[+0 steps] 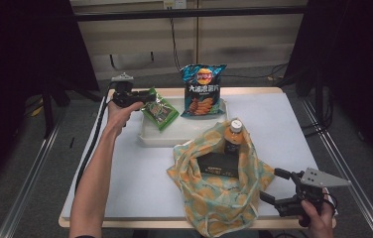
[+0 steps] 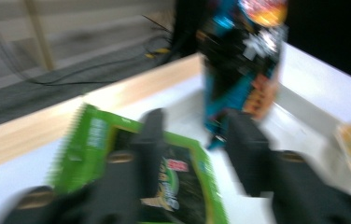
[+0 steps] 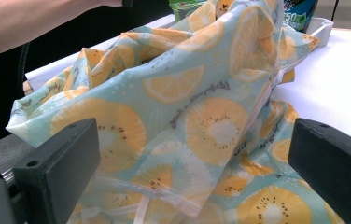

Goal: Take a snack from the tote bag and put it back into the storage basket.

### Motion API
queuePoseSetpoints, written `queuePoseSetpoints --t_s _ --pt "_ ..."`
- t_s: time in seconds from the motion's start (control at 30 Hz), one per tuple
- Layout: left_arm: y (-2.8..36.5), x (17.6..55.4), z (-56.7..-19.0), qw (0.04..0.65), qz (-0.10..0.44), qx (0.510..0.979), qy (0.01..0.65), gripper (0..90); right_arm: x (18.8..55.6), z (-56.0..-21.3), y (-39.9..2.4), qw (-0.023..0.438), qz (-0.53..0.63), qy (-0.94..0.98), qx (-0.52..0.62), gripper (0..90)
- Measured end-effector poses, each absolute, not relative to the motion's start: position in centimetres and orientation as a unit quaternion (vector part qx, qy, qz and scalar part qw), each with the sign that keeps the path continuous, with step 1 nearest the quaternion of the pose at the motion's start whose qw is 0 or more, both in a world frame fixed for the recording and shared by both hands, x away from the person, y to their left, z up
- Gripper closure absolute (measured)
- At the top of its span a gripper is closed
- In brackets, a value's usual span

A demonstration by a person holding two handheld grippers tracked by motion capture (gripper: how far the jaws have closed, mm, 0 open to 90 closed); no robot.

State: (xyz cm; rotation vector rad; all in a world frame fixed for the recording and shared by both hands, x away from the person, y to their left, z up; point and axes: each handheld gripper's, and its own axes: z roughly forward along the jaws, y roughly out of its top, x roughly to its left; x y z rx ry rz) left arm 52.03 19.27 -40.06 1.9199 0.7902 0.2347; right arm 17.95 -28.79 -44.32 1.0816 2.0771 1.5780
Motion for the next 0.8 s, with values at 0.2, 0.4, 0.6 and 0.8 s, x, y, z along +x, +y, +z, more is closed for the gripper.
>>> queuePoseSetpoints --t_s 0.2,0.4,0.6,0.8 --pt "17.9 51.1 -41.3 0.481 0.05 0.822 0.3 90.0 18.0 -44.3 -28.8 0.158 0.552 0.727 0.378 1.5" --pt "17.0 50.1 -42.7 0.434 0.035 0.853 0.288 90.0 18.0 -44.4 -28.8 0.157 0.551 0.726 0.381 1.3" --pt "16.8 50.3 -43.8 0.41 0.022 0.866 0.285 90.0 18.0 -44.3 -28.7 0.156 0.549 0.729 0.378 1.3" --pt "16.3 50.8 -45.4 0.386 0.006 0.876 0.289 90.0 18.1 -44.4 -28.8 0.155 0.55 0.727 0.38 1.2"
